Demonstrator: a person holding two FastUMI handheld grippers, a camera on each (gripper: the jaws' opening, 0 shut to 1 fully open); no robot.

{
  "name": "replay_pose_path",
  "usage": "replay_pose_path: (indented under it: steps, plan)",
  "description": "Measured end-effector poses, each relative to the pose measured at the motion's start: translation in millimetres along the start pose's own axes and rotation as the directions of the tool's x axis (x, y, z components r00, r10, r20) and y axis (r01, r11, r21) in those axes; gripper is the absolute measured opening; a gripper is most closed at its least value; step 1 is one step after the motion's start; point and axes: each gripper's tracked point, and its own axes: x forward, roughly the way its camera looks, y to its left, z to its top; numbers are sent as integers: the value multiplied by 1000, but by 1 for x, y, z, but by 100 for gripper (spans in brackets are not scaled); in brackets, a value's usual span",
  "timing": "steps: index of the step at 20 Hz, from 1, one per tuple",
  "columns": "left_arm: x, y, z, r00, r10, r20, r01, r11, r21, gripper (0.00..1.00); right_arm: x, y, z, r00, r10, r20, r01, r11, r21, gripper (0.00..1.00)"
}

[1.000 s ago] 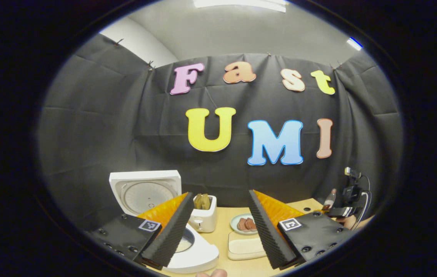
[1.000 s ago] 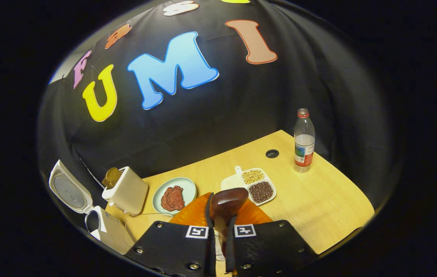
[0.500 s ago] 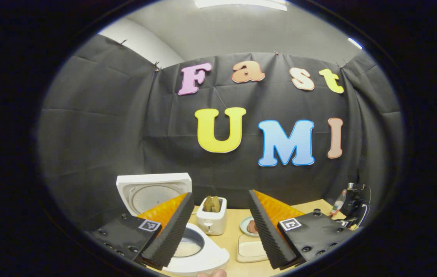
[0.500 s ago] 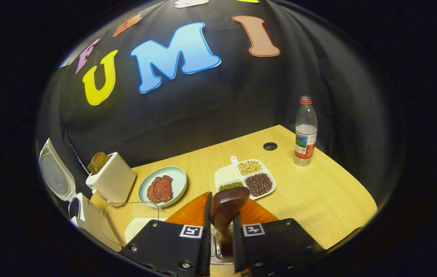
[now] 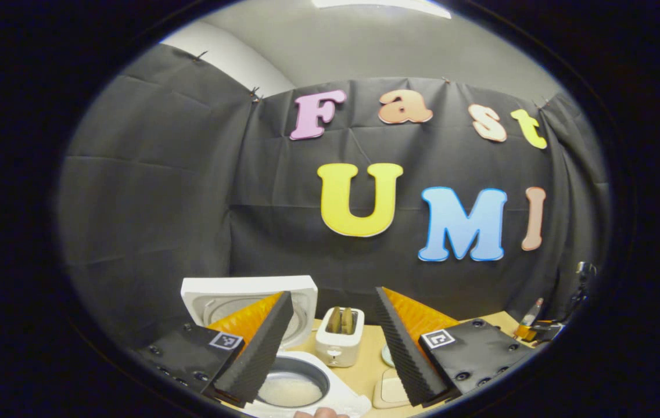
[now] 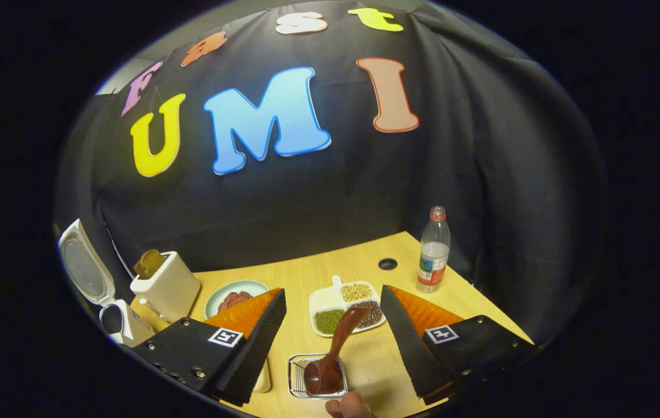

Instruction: Close the left gripper, press the button to open the rice cooker; take a wooden spoon from the chopstick holder with the right hand, scoop a spoonful of rice and pour it into the rice cooker, then put the wooden spoon back into the chopstick holder.

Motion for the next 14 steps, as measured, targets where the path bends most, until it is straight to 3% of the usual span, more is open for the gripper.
replay_pose_path:
  steps: [4, 10, 11, 14]
  plan:
    - [52, 53, 16, 993, 115, 26, -115, 993, -20, 95, -20, 8, 19, 998, 49, 33, -48, 999, -21, 98]
    - [96, 90, 33, 985, 161, 63, -162, 987, 15, 98, -27, 15, 31, 997, 70, 31, -69, 997, -25, 98]
    - [105, 95, 35, 985, 164, 60, -165, 986, 6, 94, -27, 15, 32, 997, 74, 34, -73, 997, -23, 98]
    - [133, 117, 26, 983, 182, 32, -183, 983, 18, 94, -23, 22, 36, 995, 95, 31, -93, 995, -34, 99]
